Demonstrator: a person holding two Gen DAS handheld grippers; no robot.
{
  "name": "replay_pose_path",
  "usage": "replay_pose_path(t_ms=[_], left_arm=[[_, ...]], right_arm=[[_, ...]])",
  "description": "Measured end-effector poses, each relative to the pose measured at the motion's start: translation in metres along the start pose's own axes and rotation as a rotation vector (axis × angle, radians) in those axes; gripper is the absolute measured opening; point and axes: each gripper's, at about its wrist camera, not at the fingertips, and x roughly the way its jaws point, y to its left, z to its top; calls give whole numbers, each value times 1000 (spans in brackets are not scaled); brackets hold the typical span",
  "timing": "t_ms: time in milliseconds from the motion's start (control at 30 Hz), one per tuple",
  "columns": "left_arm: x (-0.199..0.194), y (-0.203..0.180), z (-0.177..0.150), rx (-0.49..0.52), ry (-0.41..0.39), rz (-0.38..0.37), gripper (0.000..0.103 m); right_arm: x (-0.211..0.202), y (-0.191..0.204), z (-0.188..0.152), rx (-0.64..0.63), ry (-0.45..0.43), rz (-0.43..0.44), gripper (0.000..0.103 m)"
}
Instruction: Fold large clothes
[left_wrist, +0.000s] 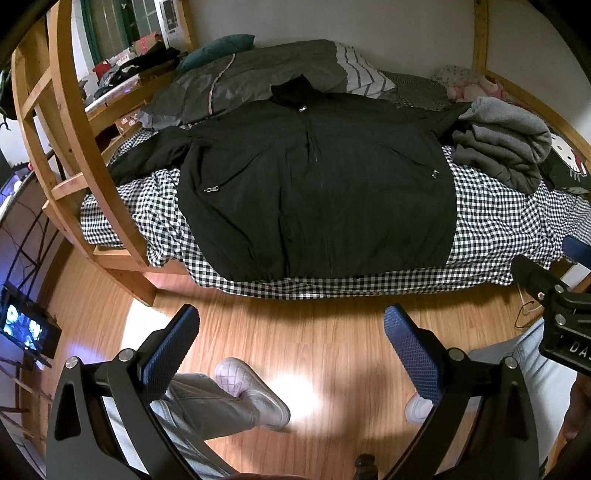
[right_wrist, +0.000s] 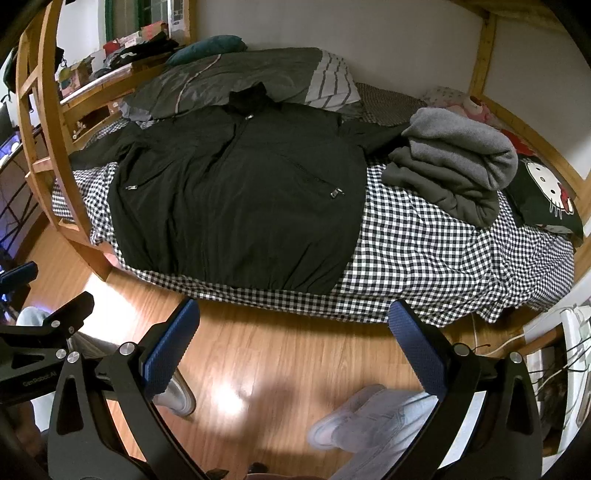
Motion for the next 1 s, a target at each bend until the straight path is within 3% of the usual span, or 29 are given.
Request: replay_pose_path(t_ms=[1000], left_arm=[[3, -1, -2, 1, 13, -5, 98]], right_arm=[[4, 1, -2, 2, 11, 18, 100]])
